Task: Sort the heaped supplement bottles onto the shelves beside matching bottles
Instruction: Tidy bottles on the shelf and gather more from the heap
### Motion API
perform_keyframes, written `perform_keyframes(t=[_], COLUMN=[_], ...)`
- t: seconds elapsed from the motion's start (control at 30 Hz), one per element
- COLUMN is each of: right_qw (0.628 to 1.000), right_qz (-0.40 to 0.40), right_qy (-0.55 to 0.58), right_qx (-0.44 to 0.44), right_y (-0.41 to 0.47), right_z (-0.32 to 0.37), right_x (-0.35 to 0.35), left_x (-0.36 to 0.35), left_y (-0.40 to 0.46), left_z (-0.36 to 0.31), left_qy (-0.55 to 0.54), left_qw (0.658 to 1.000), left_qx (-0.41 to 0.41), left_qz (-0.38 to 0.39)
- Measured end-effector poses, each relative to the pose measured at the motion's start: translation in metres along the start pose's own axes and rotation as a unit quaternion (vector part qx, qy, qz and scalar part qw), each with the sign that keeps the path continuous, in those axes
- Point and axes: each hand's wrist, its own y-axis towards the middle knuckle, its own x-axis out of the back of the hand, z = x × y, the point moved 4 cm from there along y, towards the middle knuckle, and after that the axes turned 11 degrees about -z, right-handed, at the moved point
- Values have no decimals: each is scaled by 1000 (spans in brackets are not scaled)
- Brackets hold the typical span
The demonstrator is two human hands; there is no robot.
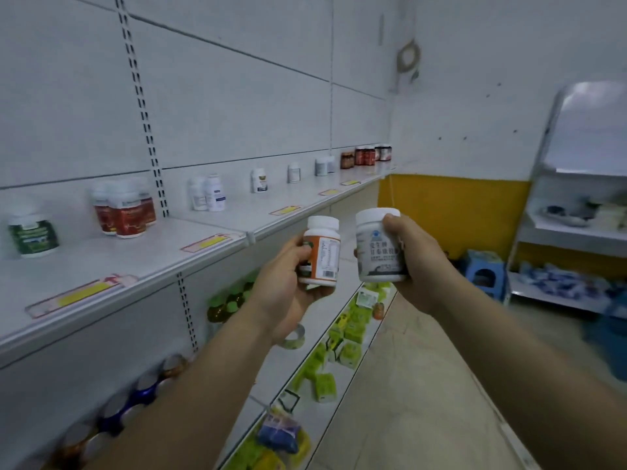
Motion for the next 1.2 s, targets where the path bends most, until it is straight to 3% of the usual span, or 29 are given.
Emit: perform_keyframes(t=[0.23, 0.47, 0.67, 0.8, 1.03, 1.2], right_qw=[1000, 1000, 997, 996, 994, 983], right_qz=[-12, 24, 63, 75, 103, 151], right_qy=[1, -5, 39, 40, -8, -64], right_qx=[7, -8, -37, -15, 35, 78], right_y=[142, 283, 406, 495, 658, 761], right_z=[4, 18, 0, -14, -20, -36], right_x=[88, 130, 117, 102, 66, 22], left_x=[-107, -170, -179, -177, -181, -175], left_y=[130, 253, 361, 445, 581, 637], left_z=[65, 89, 87, 82, 62, 51], left_qy=[-23, 19, 37, 105, 215, 336], left_qw=[997, 1000, 998, 989, 957, 899], left_qx=[31, -15, -34, -74, -132, -173], left_qz=[62, -15, -48, -66, -144, -220])
